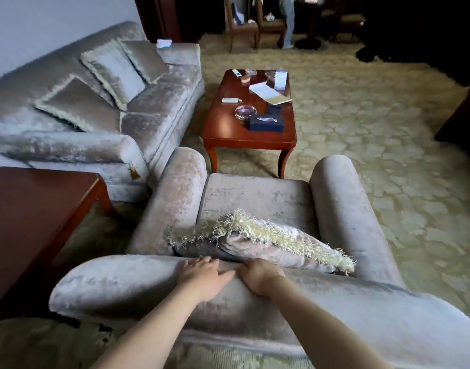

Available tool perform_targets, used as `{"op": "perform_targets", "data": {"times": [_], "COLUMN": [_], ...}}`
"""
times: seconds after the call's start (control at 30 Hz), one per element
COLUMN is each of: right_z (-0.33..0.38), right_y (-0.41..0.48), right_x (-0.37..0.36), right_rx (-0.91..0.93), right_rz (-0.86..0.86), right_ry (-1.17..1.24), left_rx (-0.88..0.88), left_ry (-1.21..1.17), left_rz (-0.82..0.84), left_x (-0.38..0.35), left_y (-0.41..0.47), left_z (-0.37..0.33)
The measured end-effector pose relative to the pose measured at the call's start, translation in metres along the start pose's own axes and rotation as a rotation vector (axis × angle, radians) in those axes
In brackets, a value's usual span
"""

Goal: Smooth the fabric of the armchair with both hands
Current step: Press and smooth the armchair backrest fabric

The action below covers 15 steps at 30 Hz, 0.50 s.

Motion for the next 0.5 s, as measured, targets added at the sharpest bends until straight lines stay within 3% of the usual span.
{"op": "perform_targets", "data": {"times": [0.27, 0.5], "right_z": [0.004, 0.006], "right_y": [0.010, 0.013], "right_x": [-0.003, 0.007], "right_rx": [-0.073, 0.026], "right_rz": [-0.036, 0.070], "right_ry": [0.057, -0.030], "left_rx": [-0.079, -0.033], "left_ry": [-0.012, -0.029], "left_rz": [0.120, 0.172], "left_x": [0.007, 0.017], "left_y": [0.025, 0.038], "left_z": [0.016, 0.019]}}
Point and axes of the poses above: each hand's wrist, its own y-axis towards the middle knuckle, its own x-axis out of the back of the hand, z = x × y, the point moved 1 cm from there along y, towards the middle knuckle, and after that the axes turned 15 degrees about z, right-handed, at the moved point
